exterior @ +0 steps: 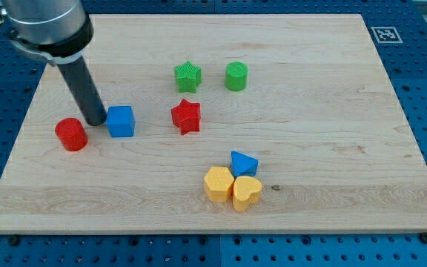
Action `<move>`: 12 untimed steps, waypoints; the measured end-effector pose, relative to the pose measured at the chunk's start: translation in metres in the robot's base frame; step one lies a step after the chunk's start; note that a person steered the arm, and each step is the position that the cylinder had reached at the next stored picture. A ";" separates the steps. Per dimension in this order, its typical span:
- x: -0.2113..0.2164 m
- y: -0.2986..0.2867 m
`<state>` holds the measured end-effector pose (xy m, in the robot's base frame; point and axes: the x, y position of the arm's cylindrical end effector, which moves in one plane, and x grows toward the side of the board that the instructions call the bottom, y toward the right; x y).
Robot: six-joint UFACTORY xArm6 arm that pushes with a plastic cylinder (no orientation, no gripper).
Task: Move the blue cube top left side of the yellow hexagon
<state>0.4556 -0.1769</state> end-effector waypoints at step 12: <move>0.086 0.128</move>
<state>0.5412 -0.0486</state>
